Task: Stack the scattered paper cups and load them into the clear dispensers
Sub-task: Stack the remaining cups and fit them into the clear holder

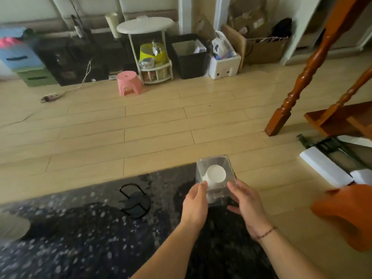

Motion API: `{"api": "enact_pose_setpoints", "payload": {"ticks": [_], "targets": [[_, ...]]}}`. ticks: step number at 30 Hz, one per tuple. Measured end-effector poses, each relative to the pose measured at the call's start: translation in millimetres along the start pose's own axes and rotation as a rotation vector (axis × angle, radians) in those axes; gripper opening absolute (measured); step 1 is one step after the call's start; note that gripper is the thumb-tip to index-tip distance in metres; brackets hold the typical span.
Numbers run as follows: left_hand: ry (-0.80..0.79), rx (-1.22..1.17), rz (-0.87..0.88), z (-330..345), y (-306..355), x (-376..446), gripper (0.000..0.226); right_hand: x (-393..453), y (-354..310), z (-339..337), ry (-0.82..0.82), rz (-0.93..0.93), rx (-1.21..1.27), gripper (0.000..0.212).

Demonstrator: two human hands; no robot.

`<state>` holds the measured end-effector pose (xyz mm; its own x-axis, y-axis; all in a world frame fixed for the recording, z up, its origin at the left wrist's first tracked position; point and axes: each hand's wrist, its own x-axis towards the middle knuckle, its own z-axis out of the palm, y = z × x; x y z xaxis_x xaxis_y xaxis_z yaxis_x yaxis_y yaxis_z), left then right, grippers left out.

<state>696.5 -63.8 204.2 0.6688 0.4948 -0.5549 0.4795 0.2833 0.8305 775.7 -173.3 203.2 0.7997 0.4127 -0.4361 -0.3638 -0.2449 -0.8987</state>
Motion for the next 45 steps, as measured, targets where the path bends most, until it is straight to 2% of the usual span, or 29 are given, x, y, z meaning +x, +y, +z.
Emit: {"api": "enact_pose_setpoints", "payload": {"ticks": [2,4,8,12,14,16,18,20,22,24,26,30,33,34,35,37,39,41,45], "targets": [[0.02,0.014,-0.016,20.7,-1.3,41.5,0.038,39.7,3.1,-11.8,0.015,-0.016,-0.001,0.014],[0.027,0.036,-0.025,36.7,-4.3,79.0,0.051,75.3,10.3,-23.6,0.021,-0.017,-0.023,0.016],[0.025,0.043,-0.031,58.0,-18.5,144.6,0.094,127.2,23.6,-38.7,0.022,-0.024,-0.046,0.014],[-0.017,0.093,-0.037,67.2,-23.1,175.9,0.105,155.5,34.3,-45.1,0.046,-0.042,-0.096,0.013],[-0.039,0.15,-0.031,68.1,-16.9,170.4,0.096,161.1,38.6,-49.1,0.028,-0.03,-0.138,0.013],[-0.056,0.191,-0.023,66.8,-11.6,164.8,0.076,165.1,39.7,-50.8,0.014,0.021,-0.158,0.032],[-0.057,0.214,-0.031,65.2,-11.9,165.4,0.07,166.1,41.2,-50.0,-0.014,0.073,-0.166,0.04],[-0.081,0.24,-0.044,65.8,-15.8,166.9,0.074,163.6,41.2,-49.4,-0.043,0.106,-0.195,0.034],[-0.088,0.238,-0.095,65.8,-15.8,166.8,0.089,163.8,40.4,-49.2,-0.03,0.131,-0.218,0.045],[-0.027,0.172,-0.132,62.9,-8.2,158.3,0.096,165.5,39.5,-48.9,0.056,0.082,-0.287,0.064],[0.054,0.13,-0.093,54.4,-2.8,147.6,0.088,159.3,36.0,-47.1,0.212,-0.032,-0.375,0.068],[0.201,0.102,0.187,14.0,-4.4,112.1,0.062,118.3,26.5,-20.4,0.445,-0.317,-0.486,0.05],[0.308,0.107,0.347,-38.2,-8.0,89.7,0.037,89.3,14.4,10.6,0.567,-0.488,-0.738,0.038],[0.334,0.112,0.37,-58.4,-9.7,82.8,0.031,85.1,11.4,15.0,0.583,-0.456,-0.829,0.04],[0.356,0.11,0.386,-80.0,-11.9,76.6,0.028,81.9,7.4,17.1,0.589,-0.349,-0.882,0.043],[0.404,0.091,0.411,-125.3,-16.5,65.6,0.025,74.5,1.5,18.5,0.601,-0.126,-0.851,0.05],[0.438,0.086,0.448,-168.3,-21.3,54.2,0.023,60.7,-1.2,28.9,0.633,-0.119,-0.849,0.047],[0.47,0.109,0.49,-214.1,-33.9,38.1,0.021,41.0,1.1,69.3,0.597,-0.242,-0.89,0.039],[0.511,0.188,0.499,-316.4,-76.8,-3.2,0.019,-7.9,25.7,210.3,0.31,-0.537,-0.786,0.023]]}}
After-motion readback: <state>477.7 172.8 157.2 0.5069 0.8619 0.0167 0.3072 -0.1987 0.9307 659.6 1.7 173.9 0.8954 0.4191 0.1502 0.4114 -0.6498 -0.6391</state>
